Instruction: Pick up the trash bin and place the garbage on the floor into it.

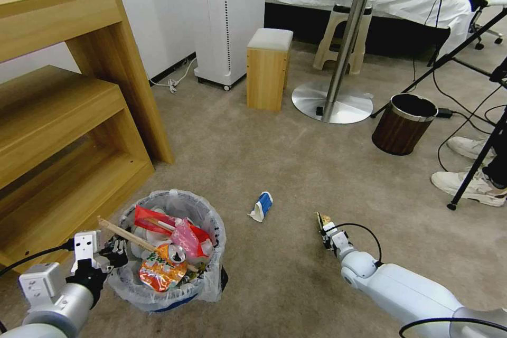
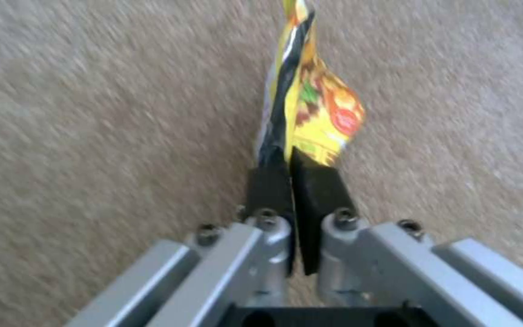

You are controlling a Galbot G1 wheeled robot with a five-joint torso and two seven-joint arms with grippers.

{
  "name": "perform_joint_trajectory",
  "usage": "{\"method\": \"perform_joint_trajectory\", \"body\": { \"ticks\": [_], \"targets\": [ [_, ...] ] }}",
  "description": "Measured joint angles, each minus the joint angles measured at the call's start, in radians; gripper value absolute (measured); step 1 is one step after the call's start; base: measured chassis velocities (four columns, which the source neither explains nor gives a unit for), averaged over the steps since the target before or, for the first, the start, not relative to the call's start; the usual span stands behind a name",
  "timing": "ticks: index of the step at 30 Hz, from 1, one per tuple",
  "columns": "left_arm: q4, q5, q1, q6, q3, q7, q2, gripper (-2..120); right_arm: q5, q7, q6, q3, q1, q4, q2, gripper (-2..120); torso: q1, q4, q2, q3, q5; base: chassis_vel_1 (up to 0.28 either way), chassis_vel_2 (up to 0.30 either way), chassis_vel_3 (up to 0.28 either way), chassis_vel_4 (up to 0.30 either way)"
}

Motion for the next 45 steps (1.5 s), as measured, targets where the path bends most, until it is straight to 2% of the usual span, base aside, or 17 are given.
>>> {"method": "perform_joint_trajectory", "body": {
  "ticks": [2,11,17,18,21,23,24,25,28,29,31,33,35,36,37,41,45],
  "targets": [
    [0.003,0.001,-0.002,-0.001,0.002,0.0,0.0,0,0.004,-0.011,0.014,0.002,-0.001,0.002,-0.001,0,0.0,0.0,0.0,0.0,0.0,0.0,0.0,0.0,0.0],
    [0.028,0.003,-0.011,-0.002,0.007,-0.003,0.009,0,0.07,-0.135,0.195,0.041,-0.03,0.12,-0.035,0,0.0,0.0,0.0,0.0,-0.0001,0.0,0.0,0.0,0.0],
    [0.05,0.003,-0.013,-0.002,0.007,-0.005,0.018,0,0.168,-0.325,0.384,0.059,-0.031,0.258,-0.071,0,0.0,0.0,0.0,0.0,0.0001,0.0,0.0,0.0,0.0],
    [0.05,0.003,-0.013,-0.002,0.007,-0.005,0.018,0,0.168,-0.325,0.384,0.059,-0.031,0.258,-0.071,0,0.0,0.0,0.0,0.0,0.0001,0.0,0.0,0.0,0.0],
    [0.057,0.002,-0.009,0.001,0.003,-0.005,0.026,0,0.218,-0.434,0.469,0.064,-0.005,0.361,-0.097,0,0.0,0.0001,0.0,0.0,-0.0003,0.0,0.0,0.0,0.0],
    [0.058,0.001,-0.009,0.001,0.002,-0.005,0.028,0,0.226,-0.453,0.481,0.064,0.001,0.383,-0.103,0,0.0,0.0001,0.0,0.0,-0.0002,0.0,0.0,0.0,0.0],
    [0.062,0.0,-0.007,0.003,-0.002,-0.007,0.032,0,0.244,-0.501,0.505,0.064,0.019,0.442,-0.118,0,0.0,-0.0001,0.0,0.0,-0.0001,0.0,0.0,0.0,0.0],
    [0.062,0.0,-0.007,0.003,-0.002,-0.007,0.032,0,0.244,-0.501,0.505,0.064,0.019,0.442,-0.118,0,0.0,-0.0001,0.0,0.0,-0.0001,0.0,0.0,0.0,0.0],
    [0.071,-0.007,-0.003,0.013,-0.006,-0.015,0.039,0,0.303,-0.58,0.512,0.052,0.078,0.635,-0.15,0,0.0,0.0001,0.0,0.0,-0.0003,0.0,0.0,0.0,0.0],
    [0.071,-0.007,-0.003,0.013,-0.006,-0.015,0.039,0,0.303,-0.58,0.512,0.052,0.078,0.635,-0.15,0,0.0,0.0001,0.0,0.0,-0.0003,0.0,0.0,0.0,0.0],
    [0.077,-0.007,0.001,0.018,-0.007,-0.02,0.041,0,0.36,-0.618,0.482,0.0,0.154,0.767,-0.162,0,0.0,0.0,0.0,0.0,-0.0002,0.0,0.0,0.0,0.0],
    [0.077,-0.007,0.003,0.019,-0.008,-0.02,0.041,0,0.384,-0.627,0.466,-0.03,0.19,0.795,-0.162,0,0.0,0.0,0.0,0.0,-0.0002,0.0,0.0,0.0,0.0],
    [0.071,-0.007,0.008,0.022,-0.015,-0.023,0.042,0,0.429,-0.632,0.447,-0.118,0.289,0.827,-0.157,0,0.0,0.0,0.0,0.0,-0.0003,0.0,0.0,0.0,0.0],
    [0.065,-0.011,0.009,0.026,-0.021,-0.024,0.043,0,0.449,-0.63,0.439,-0.168,0.339,0.835,-0.149,0,0.0,0.0002,0.0,0.0,-0.0004,0.0,0.0,0.0,0.0],
    [0.065,-0.011,0.009,0.026,-0.021,-0.024,0.043,0,0.449,-0.63,0.439,-0.168,0.339,0.835,-0.149,0,0.0,0.0002,0.0,0.0,-0.0004,0.0,0.0,0.0,0.0],
    [0.041,-0.026,0.013,0.038,-0.037,-0.035,0.048,0,0.49,-0.589,0.422,-0.364,0.456,0.828,-0.097,0,0.0,0.0001,0.0,0.0,-0.0002,0.0,0.0,0.0,0.0],
    [0.029,-0.036,0.016,0.041,-0.048,-0.036,0.05,0,0.489,-0.55,0.419,-0.449,0.479,0.791,-0.052,0,0.0,0.0,0.0,0.0,-0.0001,0.0,0.0,0.0,0.0]
  ]
}}
